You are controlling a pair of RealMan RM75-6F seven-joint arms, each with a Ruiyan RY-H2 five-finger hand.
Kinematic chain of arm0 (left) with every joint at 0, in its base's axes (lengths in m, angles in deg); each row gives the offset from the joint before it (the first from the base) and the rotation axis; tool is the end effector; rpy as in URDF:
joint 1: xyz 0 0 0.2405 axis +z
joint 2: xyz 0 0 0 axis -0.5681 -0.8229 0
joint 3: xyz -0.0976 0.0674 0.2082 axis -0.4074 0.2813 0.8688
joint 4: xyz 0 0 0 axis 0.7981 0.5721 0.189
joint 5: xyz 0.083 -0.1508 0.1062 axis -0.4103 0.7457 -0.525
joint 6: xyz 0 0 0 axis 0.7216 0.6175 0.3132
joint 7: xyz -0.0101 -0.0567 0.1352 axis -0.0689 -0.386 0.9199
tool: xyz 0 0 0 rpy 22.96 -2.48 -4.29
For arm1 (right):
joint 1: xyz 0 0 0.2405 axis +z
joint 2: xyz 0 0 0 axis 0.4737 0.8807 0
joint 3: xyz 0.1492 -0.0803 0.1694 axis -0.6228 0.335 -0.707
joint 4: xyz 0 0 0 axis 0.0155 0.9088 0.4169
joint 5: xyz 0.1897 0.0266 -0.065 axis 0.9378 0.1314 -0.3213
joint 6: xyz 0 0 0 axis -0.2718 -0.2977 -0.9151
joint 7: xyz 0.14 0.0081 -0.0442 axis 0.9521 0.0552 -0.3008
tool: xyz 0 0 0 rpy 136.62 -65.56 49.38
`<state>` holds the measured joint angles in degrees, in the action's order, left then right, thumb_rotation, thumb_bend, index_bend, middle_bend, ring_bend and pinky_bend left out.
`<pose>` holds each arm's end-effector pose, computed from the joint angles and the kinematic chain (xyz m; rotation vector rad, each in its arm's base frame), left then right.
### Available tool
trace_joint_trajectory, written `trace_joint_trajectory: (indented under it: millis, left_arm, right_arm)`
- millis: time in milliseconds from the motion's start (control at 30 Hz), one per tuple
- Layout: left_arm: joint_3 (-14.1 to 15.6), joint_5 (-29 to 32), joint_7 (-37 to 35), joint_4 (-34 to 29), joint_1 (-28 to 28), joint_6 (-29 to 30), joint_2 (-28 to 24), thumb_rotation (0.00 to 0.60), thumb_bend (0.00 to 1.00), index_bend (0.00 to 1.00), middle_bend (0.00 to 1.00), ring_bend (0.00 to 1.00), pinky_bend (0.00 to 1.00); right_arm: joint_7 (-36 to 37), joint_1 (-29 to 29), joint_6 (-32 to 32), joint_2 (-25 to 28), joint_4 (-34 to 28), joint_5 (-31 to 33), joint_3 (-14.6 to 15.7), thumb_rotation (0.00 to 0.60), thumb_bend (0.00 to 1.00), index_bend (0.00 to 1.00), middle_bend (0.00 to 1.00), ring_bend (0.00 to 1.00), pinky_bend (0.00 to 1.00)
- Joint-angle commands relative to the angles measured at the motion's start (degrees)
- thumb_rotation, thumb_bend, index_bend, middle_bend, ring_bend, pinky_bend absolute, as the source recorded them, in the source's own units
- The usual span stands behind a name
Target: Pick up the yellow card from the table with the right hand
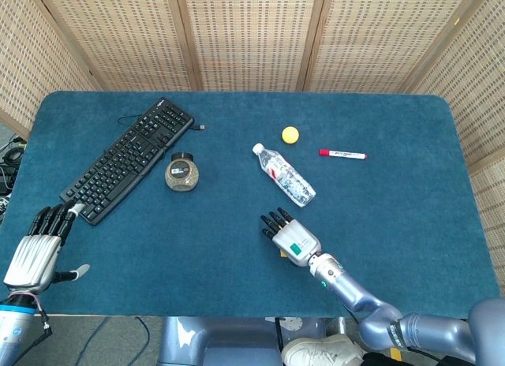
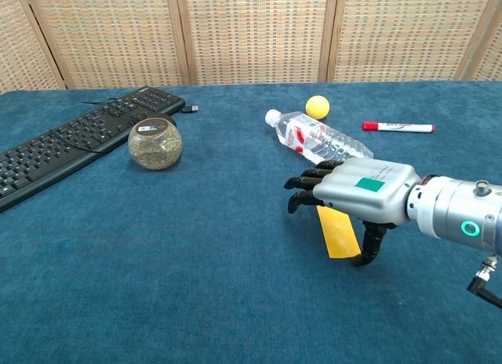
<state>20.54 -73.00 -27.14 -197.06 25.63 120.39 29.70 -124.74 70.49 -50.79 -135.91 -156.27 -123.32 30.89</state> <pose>-0.2338 0.1887 0.1409 -1.5141 -0.9639 -0.8299 -0.1300 -0.2923 -0.0535 2.2569 -0.5357 0.6916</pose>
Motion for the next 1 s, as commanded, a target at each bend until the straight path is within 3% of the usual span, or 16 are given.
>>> trace_joint_trajectory:
  millis: [33, 433, 500, 567, 667, 833, 1000]
  left_arm:
    - [0.01, 0.08, 0.09, 0.02, -0.08, -0.04, 0.05, 0.6, 0.0, 0.0, 0.0, 0.0, 0.0]
    - [0.25, 0.07, 0.15, -0.07, -0.21, 0.08, 0.04, 0.6, 0.0, 0.0, 0.0, 0.0, 0.0]
    - [0.26, 0.06, -0.02, -0.1, -0.21, 0.14, -0.01, 0.6, 0.0, 0.0, 0.0, 0.0, 0.0]
    - [0.24, 0.04, -0.15, -0.09, -0.2, 0.25, -0.1, 0.6, 0.0, 0.0, 0.0, 0.0, 0.0]
    - [0.29, 0.05, -0.21, -0.07, -0.24, 0.2, -0.11, 0.6, 0.0, 0.0, 0.0, 0.0, 0.0]
    - [0.37, -0.11, -0.13, -0.13, -0.29, 0.24, -0.09, 0.6, 0.0, 0.0, 0.0, 0.0, 0.0]
    - [0.48, -0.13, -0.02, -0.19, -0.28, 0.31, -0.07, 0.6, 0.0, 0.0, 0.0, 0.0, 0.0]
  right_arm:
    - [0.16, 0.23, -0.2, -0.12, 0.43, 0.27, 0.16, 0.6, 0.0, 0.17, 0.0, 0.0, 0.0]
    - [-0.77, 1.11, -1.29, -2.34, 3.69, 3.25, 0.26, 0.6, 0.01, 0.19, 0.0, 0.0, 0.0]
    - [-0.34, 1.09, -1.89, -2.44, 3.82, 3.38, 0.01, 0.6, 0.07, 0.2, 0.0, 0.0, 0.0]
    - [0.6, 0.92, -2.95, -1.9, 3.08, 2.88, -0.17, 0.6, 0.18, 0.2, 0.0, 0.0, 0.0]
    - [1.28, 0.82, -3.77, -0.97, 1.9, 2.11, -0.18, 0.6, 0.25, 0.21, 0.0, 0.0, 0.0]
    - [2.83, 0.59, -4.87, 0.96, -1.2, 0.93, -0.11, 0.6, 0.24, 0.19, 0.0, 0.0, 0.0]
    - [3.14, 0.5, -4.72, 2.16, -2.97, 0.43, 0.86, 0.6, 0.13, 0.18, 0.0, 0.0, 0.0]
